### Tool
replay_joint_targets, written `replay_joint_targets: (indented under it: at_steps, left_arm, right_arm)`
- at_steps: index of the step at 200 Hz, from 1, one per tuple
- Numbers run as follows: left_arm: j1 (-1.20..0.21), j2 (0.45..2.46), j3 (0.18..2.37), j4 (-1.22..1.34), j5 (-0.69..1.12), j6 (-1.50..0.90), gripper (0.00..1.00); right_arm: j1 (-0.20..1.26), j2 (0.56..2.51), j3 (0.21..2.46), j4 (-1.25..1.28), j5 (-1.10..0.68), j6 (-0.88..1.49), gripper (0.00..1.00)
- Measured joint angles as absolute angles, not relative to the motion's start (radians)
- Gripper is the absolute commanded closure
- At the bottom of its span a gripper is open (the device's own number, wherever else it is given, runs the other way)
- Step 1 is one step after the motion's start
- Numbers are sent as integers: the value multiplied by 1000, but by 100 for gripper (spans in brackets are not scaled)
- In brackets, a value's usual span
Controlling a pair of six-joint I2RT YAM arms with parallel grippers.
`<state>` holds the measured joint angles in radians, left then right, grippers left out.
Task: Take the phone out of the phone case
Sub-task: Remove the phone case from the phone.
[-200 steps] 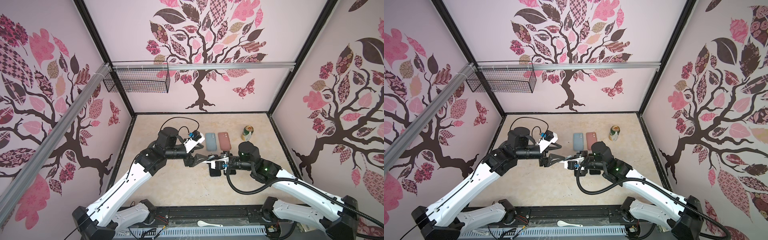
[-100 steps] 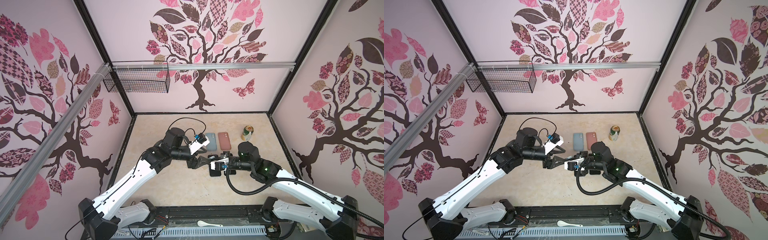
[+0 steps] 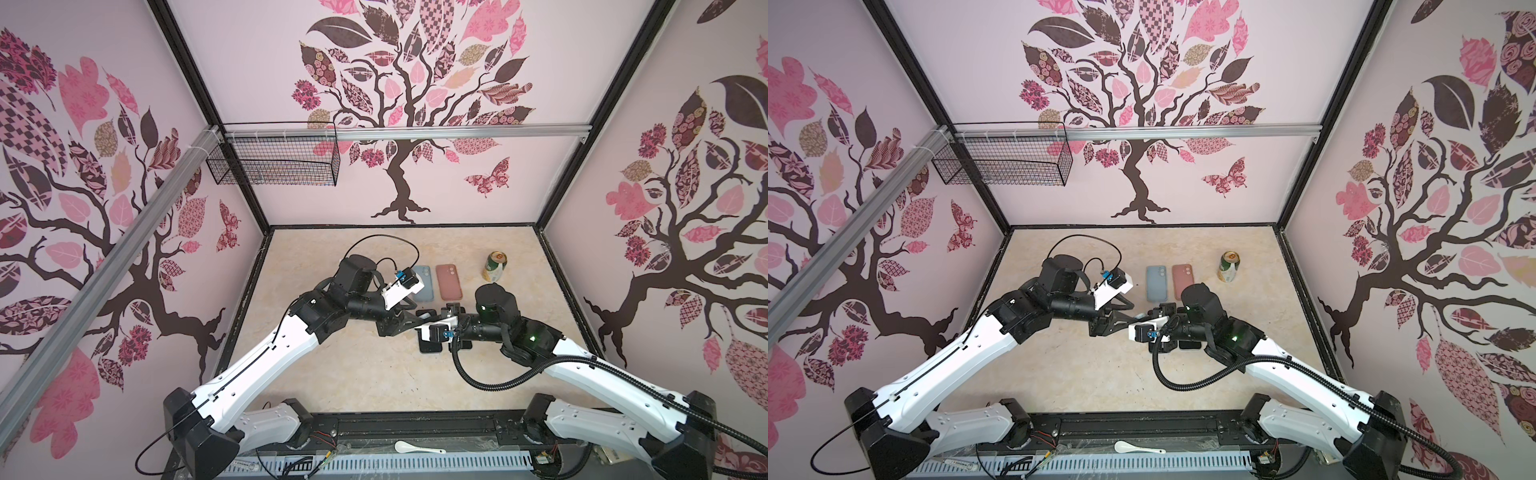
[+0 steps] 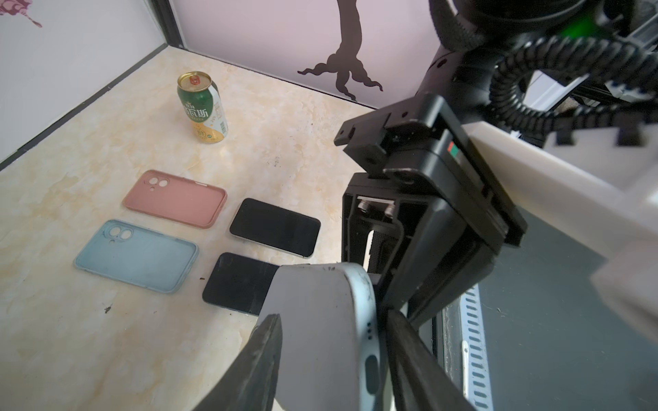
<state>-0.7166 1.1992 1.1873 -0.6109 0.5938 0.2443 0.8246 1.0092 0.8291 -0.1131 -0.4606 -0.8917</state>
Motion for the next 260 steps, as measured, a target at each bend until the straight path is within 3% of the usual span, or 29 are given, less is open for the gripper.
replay_joint_targets:
  at_steps: [82, 123, 199, 260]
  left_arm:
    - [-723, 1214, 1211, -669, 573, 295, 67]
    - [-728, 1214, 1216, -712, 523, 342, 100]
    - [-706, 1193, 1216, -742, 377, 316, 100]
    - [-517, 1055, 1175, -674, 420, 197, 100]
  right_arm:
    - [826, 1009, 831, -128, -450, -891, 100]
    - [828, 1011, 831, -137, -443, -891, 100]
    - [833, 975, 828, -128, -463, -881, 100]
    - [815, 822, 747, -30, -351, -623, 100]
